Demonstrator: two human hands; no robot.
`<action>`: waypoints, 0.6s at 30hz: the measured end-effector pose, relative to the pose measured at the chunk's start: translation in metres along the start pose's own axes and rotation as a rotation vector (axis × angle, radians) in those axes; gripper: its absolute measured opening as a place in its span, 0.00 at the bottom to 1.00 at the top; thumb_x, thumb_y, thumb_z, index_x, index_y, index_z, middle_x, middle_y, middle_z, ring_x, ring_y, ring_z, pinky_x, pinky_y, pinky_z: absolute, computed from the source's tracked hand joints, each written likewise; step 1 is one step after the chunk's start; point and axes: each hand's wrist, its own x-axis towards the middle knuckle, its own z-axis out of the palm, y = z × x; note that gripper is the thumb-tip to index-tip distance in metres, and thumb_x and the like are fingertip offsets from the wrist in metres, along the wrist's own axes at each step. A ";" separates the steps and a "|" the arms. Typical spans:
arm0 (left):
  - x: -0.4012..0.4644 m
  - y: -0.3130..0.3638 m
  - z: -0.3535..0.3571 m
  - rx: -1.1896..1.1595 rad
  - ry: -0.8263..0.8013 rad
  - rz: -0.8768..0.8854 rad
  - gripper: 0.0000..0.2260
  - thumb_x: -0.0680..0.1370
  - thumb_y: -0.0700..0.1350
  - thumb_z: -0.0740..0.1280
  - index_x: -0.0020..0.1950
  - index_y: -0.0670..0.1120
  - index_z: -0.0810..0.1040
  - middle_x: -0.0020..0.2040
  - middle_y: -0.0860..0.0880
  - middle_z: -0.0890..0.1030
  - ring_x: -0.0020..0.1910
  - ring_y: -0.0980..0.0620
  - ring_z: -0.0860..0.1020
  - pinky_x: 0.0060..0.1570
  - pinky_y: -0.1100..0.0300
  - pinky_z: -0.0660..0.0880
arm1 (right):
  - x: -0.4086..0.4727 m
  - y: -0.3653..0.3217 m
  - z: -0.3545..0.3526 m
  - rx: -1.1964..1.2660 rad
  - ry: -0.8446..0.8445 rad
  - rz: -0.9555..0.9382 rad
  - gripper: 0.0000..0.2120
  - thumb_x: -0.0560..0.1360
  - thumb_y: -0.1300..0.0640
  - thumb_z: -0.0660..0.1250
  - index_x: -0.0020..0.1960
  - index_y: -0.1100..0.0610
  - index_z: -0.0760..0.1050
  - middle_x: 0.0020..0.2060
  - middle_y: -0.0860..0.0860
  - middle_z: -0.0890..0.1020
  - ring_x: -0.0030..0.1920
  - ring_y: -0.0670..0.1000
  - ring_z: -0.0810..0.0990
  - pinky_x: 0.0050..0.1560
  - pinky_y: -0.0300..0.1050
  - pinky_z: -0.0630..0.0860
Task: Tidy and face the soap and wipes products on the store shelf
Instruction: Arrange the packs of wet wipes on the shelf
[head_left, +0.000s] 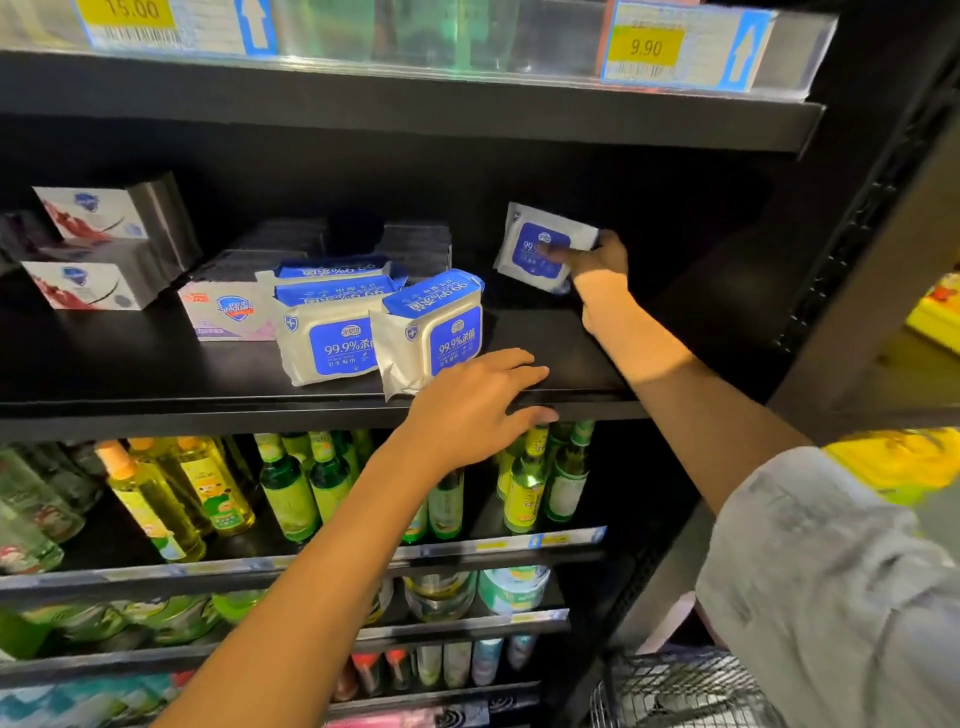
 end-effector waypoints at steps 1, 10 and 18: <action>-0.001 0.001 -0.001 0.007 0.003 0.003 0.29 0.82 0.65 0.61 0.81 0.54 0.68 0.80 0.54 0.66 0.76 0.51 0.69 0.68 0.48 0.74 | -0.012 -0.002 -0.005 0.053 0.007 -0.008 0.27 0.68 0.58 0.84 0.59 0.55 0.74 0.53 0.51 0.83 0.52 0.52 0.85 0.47 0.50 0.85; 0.000 0.003 -0.006 -0.272 0.066 -0.039 0.30 0.82 0.64 0.63 0.79 0.50 0.68 0.75 0.51 0.73 0.71 0.51 0.73 0.67 0.54 0.73 | -0.116 -0.010 -0.078 0.340 -0.164 0.002 0.21 0.75 0.53 0.78 0.64 0.55 0.75 0.55 0.54 0.87 0.55 0.54 0.88 0.51 0.58 0.86; 0.007 0.022 -0.013 -0.688 0.302 -0.155 0.31 0.83 0.53 0.69 0.82 0.51 0.58 0.76 0.49 0.71 0.70 0.53 0.72 0.65 0.55 0.74 | -0.139 -0.004 -0.103 0.339 -0.179 0.003 0.19 0.78 0.53 0.74 0.66 0.54 0.75 0.55 0.50 0.88 0.58 0.55 0.87 0.48 0.54 0.86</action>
